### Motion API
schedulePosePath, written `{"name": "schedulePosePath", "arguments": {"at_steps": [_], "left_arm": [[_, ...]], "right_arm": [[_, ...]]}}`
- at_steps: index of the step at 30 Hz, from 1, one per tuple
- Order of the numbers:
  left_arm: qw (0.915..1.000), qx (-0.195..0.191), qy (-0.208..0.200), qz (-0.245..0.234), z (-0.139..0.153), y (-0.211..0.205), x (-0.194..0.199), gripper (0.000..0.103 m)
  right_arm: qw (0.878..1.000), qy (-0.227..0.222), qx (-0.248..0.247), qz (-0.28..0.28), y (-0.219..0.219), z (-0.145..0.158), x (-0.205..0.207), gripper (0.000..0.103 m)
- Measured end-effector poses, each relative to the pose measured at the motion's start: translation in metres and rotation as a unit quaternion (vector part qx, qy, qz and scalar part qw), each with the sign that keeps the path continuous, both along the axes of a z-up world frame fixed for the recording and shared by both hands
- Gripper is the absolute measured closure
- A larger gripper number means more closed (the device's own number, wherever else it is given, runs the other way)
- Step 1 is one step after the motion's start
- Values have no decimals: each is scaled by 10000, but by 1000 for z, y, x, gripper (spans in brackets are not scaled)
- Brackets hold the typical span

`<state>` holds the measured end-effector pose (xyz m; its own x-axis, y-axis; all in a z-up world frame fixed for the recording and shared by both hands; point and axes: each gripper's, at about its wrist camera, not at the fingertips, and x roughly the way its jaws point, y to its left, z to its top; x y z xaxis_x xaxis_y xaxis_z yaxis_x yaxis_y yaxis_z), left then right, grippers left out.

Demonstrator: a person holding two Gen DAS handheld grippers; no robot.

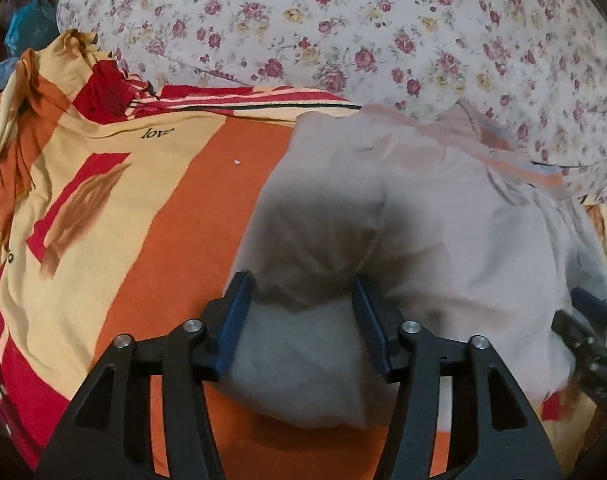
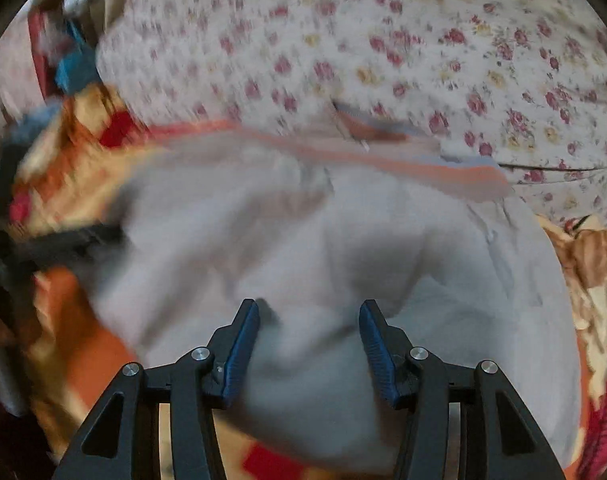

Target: Fold large clothes

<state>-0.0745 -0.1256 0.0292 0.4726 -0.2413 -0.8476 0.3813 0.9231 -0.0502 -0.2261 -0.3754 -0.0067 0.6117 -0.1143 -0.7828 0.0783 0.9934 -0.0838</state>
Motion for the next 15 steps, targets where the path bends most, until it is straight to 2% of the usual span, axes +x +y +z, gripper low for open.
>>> {"name": "schedulePosePath", "arguments": {"at_steps": [4,6,8,12,15], "left_arm": [[10000,62,-10,59,-3,2,1,45],[9999,99,-29,66,-3,1,0,45],[9999,135,-45,73,-3,0,-1,45],[9998,146,-32,91,-3,-1,0,45],[9998,150,-32,89,-3,-1,0,45]], "right_arm": [[10000,16,29,-51,-17,3,-9,53],[9999,28,75,-114,-21,13,-14,53],[9993,-119,334,-119,-21,29,-19,53],[9967,-514,624,112,-4,53,-18,53],[9968,-408,539,424,22,46,-9,53]]}}
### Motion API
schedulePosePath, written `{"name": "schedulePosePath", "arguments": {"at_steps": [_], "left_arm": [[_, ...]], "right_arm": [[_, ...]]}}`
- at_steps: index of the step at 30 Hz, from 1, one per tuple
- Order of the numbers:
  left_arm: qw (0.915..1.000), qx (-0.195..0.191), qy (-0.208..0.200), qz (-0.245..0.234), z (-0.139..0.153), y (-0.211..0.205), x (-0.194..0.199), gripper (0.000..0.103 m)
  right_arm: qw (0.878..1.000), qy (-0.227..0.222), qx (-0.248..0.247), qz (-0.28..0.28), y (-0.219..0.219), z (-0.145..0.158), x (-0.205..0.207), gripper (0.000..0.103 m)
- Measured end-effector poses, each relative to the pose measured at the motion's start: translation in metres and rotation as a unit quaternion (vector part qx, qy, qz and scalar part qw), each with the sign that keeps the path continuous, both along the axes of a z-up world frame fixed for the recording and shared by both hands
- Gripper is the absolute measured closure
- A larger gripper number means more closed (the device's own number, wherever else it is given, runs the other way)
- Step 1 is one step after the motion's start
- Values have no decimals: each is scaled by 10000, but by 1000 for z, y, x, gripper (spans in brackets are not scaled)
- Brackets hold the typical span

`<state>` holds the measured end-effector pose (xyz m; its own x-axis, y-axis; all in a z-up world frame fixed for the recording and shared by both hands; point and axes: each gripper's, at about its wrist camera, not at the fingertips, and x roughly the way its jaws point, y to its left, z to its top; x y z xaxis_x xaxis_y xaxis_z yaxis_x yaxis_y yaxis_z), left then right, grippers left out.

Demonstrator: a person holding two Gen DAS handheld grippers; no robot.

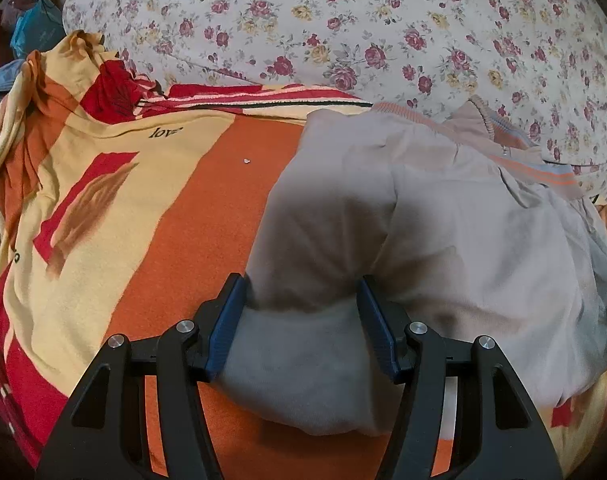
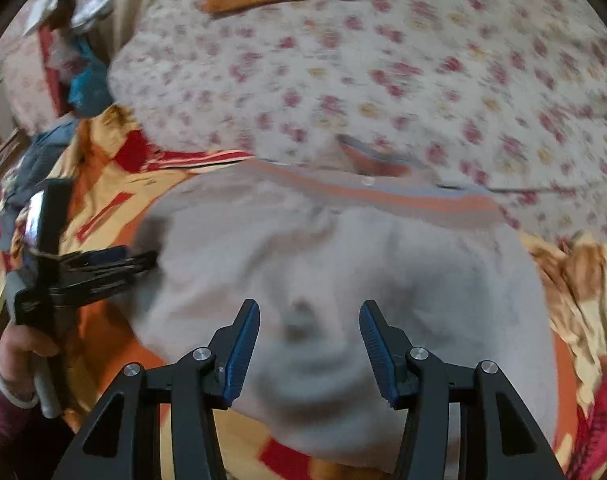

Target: Fold large clothes

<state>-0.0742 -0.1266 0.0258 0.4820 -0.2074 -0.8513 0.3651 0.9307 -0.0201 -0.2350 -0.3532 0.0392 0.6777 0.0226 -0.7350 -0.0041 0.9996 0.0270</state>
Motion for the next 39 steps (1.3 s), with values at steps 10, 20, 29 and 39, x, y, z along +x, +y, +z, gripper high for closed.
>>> {"name": "schedulePosePath", "arguments": {"at_steps": [10,20,29,39], "left_arm": [[9954,-750,587,79,13,17,14,45],[9725,-1734,1507,391,8,41,70,19],[9691,-1767,1717,-105,-10,3,77,6],[9537,-2112,2041,-650,-15,-6,74,54]], "right_arm": [[9991,337,-48,232,7,-19,4,53],[9966,552,580,-211,-18,-30,85,52],[9965,537,642,-54,-27,-27,71,48],[9949,240,876,-444,-72,-9,20,36]]}}
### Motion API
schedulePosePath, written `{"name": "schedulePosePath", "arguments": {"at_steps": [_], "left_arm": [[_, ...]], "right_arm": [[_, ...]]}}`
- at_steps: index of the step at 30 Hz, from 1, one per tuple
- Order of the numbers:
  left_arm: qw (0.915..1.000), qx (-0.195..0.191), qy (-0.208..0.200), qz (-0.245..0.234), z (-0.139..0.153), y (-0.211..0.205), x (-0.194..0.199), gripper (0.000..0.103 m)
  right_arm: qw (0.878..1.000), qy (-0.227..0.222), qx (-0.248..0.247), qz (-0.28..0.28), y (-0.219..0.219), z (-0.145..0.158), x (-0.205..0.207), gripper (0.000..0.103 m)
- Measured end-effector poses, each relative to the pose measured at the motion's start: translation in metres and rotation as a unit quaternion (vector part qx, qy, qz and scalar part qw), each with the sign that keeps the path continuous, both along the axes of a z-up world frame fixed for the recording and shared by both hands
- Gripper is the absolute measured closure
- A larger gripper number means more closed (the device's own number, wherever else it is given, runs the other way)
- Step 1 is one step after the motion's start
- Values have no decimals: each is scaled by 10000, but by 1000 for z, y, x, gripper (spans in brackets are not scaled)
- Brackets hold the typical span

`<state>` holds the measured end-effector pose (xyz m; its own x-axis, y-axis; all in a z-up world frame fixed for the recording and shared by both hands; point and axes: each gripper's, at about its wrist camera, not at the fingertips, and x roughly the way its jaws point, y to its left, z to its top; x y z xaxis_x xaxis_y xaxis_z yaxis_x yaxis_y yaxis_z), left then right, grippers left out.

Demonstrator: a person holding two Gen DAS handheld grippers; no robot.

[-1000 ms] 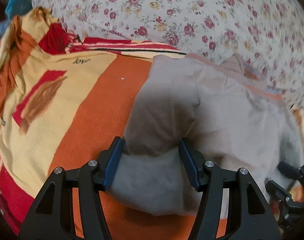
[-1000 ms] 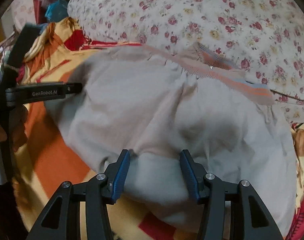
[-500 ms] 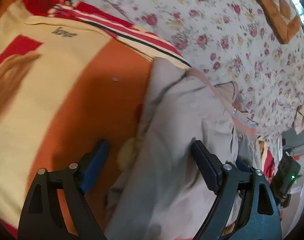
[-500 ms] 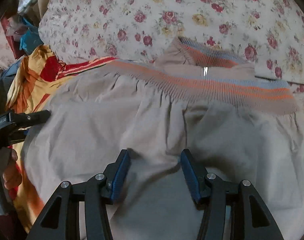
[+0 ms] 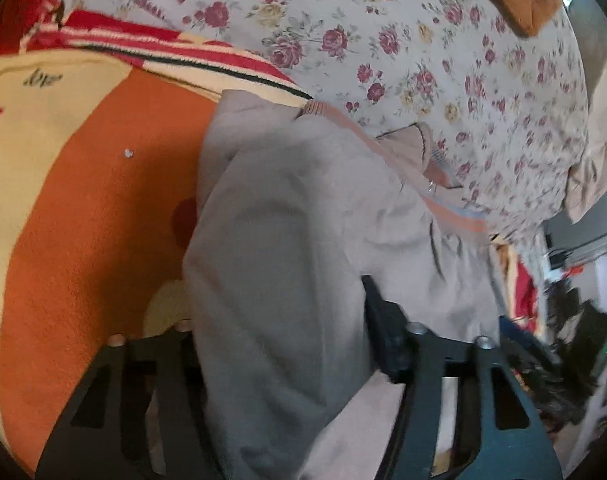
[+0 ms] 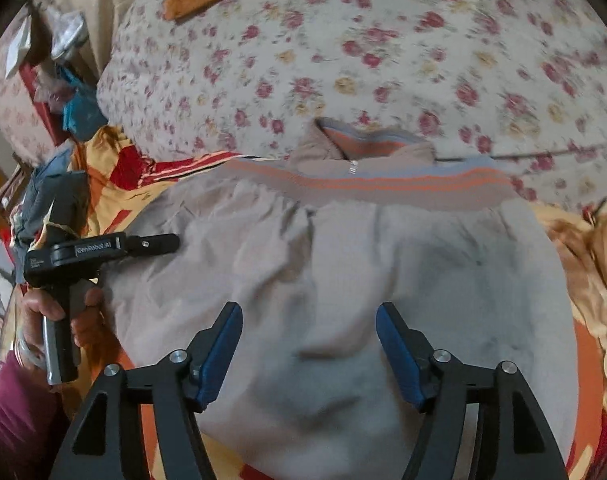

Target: Fold large clothes

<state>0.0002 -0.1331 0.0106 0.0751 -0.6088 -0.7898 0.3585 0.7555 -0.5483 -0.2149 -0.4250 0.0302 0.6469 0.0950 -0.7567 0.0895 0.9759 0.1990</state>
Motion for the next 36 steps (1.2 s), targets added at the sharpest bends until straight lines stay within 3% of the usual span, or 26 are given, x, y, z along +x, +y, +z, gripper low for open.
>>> {"name": "schedulePosePath", "arguments": {"at_steps": [4,9,14,18,24,29,36], "left_arm": [[9998,28,-183,-29,11,-6,-10,70],[9991,-36,-425,-26,33,-9,-24,73],[9986,-179,-490,-121,59,-15,-36,76],[9970,-447,-539,-320,89,-32,-53,77],[9925,-431,-748,-860,125,-100,-92,79],[9876,-262,-731,-1363,120,-181,-122,79],[9817,131,-399,-1857,65,-261,-162,78]], "right_arm": [[9999,15,53,-130,-13,-11,-2,36],[9987,353,-254,-256,-21,-30,7,37],[9992,84,-24,-379,-32,-4,-16,37],[9967,141,-281,-744,-59,7,-48,37],[9881,-212,205,-1507,-121,20,-97,37],[9736,-583,980,-1976,-161,17,-116,37],[9675,-357,1115,-2241,-191,0,-109,37]]}}
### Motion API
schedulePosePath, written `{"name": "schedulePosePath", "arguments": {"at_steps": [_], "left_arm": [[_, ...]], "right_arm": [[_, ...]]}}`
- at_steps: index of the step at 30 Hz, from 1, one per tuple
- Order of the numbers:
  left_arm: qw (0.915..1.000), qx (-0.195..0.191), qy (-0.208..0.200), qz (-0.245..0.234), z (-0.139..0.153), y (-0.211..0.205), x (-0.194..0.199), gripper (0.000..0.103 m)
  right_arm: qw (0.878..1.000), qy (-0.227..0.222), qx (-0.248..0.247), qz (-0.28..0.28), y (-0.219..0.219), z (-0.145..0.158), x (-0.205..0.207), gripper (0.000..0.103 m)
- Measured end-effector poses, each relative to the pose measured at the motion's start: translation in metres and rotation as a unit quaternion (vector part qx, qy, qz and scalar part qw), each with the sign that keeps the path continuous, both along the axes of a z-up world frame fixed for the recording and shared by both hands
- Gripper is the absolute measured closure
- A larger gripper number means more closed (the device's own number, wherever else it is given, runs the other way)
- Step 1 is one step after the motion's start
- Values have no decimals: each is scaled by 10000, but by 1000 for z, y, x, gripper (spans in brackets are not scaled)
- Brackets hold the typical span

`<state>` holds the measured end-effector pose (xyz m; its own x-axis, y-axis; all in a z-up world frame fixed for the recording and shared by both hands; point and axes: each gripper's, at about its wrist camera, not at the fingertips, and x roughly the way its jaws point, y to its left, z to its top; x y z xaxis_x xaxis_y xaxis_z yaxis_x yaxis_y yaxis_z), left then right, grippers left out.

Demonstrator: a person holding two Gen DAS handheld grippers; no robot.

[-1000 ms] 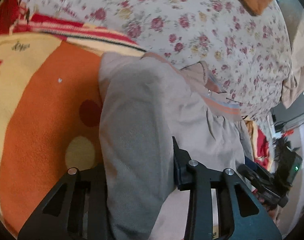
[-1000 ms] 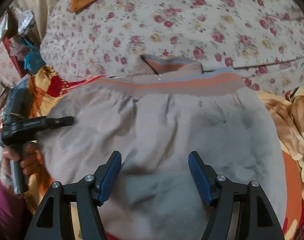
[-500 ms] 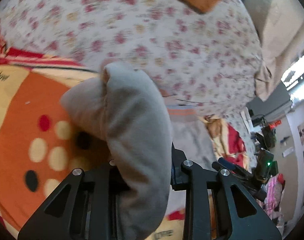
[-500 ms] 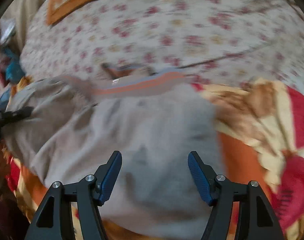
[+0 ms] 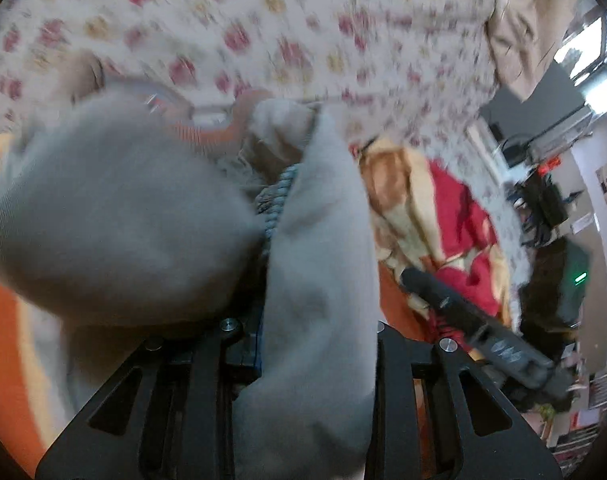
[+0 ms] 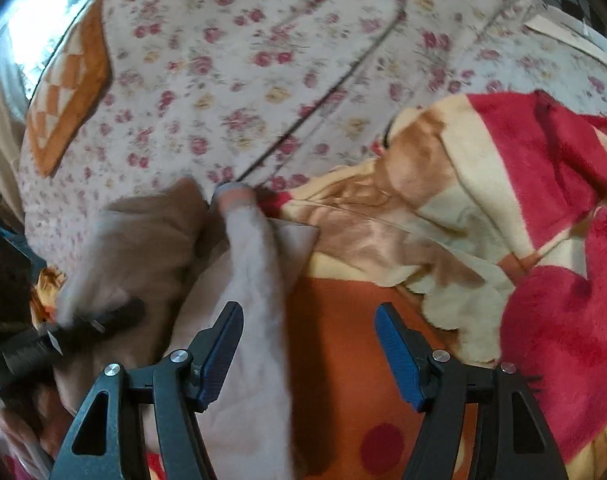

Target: Fold large clothes

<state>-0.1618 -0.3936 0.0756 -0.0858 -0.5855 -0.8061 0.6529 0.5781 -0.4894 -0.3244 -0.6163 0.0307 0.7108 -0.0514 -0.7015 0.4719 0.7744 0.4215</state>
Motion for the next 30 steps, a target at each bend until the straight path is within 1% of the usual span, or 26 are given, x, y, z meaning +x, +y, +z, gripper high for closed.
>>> {"name": "schedulePosePath", "arguments": {"at_steps": [1,2,3,4,5,6,7,9,11,12,14,15,16,18,19,21,22,23,24,25,26,27,28,29,30], "left_arm": [[10000,34,-29,-18,-3,-4,-4,71],[10000,-38,-19,-71,-1,-4,-7,60],[9997,-174,74,-152,2,-3,-9,53],[9986,-352,287,-274,8,0,-10,40],[9964,-534,531,-384,14,6,-9,36],[9934,-718,728,-512,21,11,-9,35],[9913,-852,773,-642,31,17,-11,33],[9928,-875,395,-714,52,38,-13,33],[9936,-860,181,-704,63,57,-10,33],[9952,-772,16,-601,66,68,-7,33],[9968,-559,-438,-372,69,89,-3,33],[9966,-477,-591,-311,67,97,-2,33],[9968,-372,-648,-291,61,103,-1,33],[9979,-173,-561,-283,45,110,-1,33],[9983,-59,-499,-289,36,112,-2,33],[9978,66,-594,-288,26,112,-6,34],[9968,117,-721,-327,23,112,-11,33],[9955,160,-843,-391,22,112,-15,33],[9943,203,-942,-449,21,111,-19,33],[9927,266,-1058,-520,20,112,-23,33],[9909,333,-1157,-594,18,113,-26,33],[9894,391,-1227,-665,18,114,-28,33],[9881,445,-1277,-737,16,115,-30,33],[9874,481,-1277,-798,13,117,-31,33],[9873,503,-1247,-845,11,120,-32,33]], "right_arm": [[9999,-21,65,-74,-5,0,-1,37],[9998,-49,120,-142,-9,-1,-4,37],[9995,-100,206,-209,-13,-1,-8,37],[9991,-166,308,-250,-15,0,-11,37],[9987,-224,378,-262,-16,0,-14,37],[9986,-252,394,-261,-16,1,-15,36],[9985,-284,400,-262,-15,2,-17,36],[9983,-336,416,-210,-11,3,-17,36],[9981,-436,427,-75,-3,6,-17,35],[9980,-483,414,-10,1,8,-17,35],[9973,-600,388,160,12,15,-17,35],[9967,-700,347,224,17,20,-18,35],[9956,-838,289,297,24,28,-20,34],[9934,-1028,227,464,36,41,-20,28],[9914,-1116,220,642,44,48,-19,28],[9872,-1185,233,1044,60,55,-16,28],[9836,-1189,238,1335,72,58,-11,28],[9820,-1161,236,1474,78,58,-8,28],[9802,-1073,215,1649,85,55,-3,28],[9799,-895,148,1776,92,49,5,28],[9797,-785,89,1844,95,44,8,29],[9788,-591,-66,1962,100,37,12,47],[9793,-297,-352,1969,103,29,15,84],[9814,-77,-501,1853,101,22,14,94],[9826,57,-527,1780,96,17,9,95]]}}
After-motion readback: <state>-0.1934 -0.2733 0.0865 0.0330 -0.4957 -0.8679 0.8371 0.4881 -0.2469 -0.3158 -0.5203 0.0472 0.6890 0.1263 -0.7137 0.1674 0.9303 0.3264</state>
